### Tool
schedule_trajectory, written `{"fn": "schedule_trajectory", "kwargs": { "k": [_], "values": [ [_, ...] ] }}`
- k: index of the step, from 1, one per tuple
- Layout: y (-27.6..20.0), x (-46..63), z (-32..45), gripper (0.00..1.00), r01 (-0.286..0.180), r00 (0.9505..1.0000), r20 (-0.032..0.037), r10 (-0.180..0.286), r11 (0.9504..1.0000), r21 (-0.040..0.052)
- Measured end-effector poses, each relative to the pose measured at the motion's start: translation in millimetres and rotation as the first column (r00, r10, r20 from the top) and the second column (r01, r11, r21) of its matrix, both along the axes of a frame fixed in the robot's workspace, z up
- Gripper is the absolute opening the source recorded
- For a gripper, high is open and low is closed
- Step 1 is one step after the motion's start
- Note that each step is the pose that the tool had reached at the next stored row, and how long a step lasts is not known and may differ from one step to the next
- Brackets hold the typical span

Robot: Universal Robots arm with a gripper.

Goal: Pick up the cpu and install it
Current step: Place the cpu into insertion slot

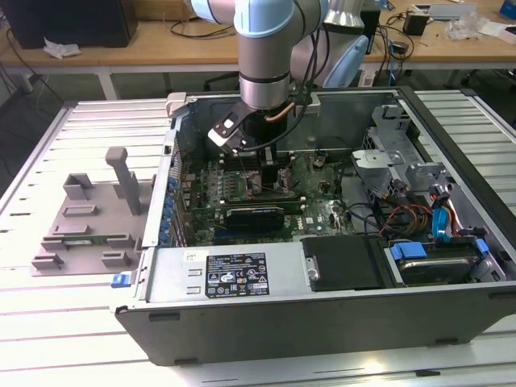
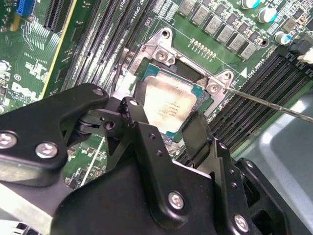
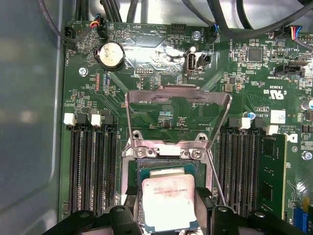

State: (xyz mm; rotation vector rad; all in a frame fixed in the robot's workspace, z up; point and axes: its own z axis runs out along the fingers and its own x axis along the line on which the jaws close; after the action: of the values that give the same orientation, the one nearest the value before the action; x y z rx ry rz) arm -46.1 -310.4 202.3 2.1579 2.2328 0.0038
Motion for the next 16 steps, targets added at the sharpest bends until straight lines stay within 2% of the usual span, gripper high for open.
{"fn": "schedule_trajectory", "kwargs": {
  "k": [9,11,16],
  "values": [
    [0.0,0.0,-0.6,0.57,0.0,1.0,0.0,0.0,1.0,-0.0012],
    [0.0,0.0,-0.6,0.51,0.0,1.0,0.0,0.0,1.0,-0.001],
    [0.0,0.0,-0.7,0.51,0.0,1.0,0.0001,0.0,1.0,-0.0008]
  ]
}}
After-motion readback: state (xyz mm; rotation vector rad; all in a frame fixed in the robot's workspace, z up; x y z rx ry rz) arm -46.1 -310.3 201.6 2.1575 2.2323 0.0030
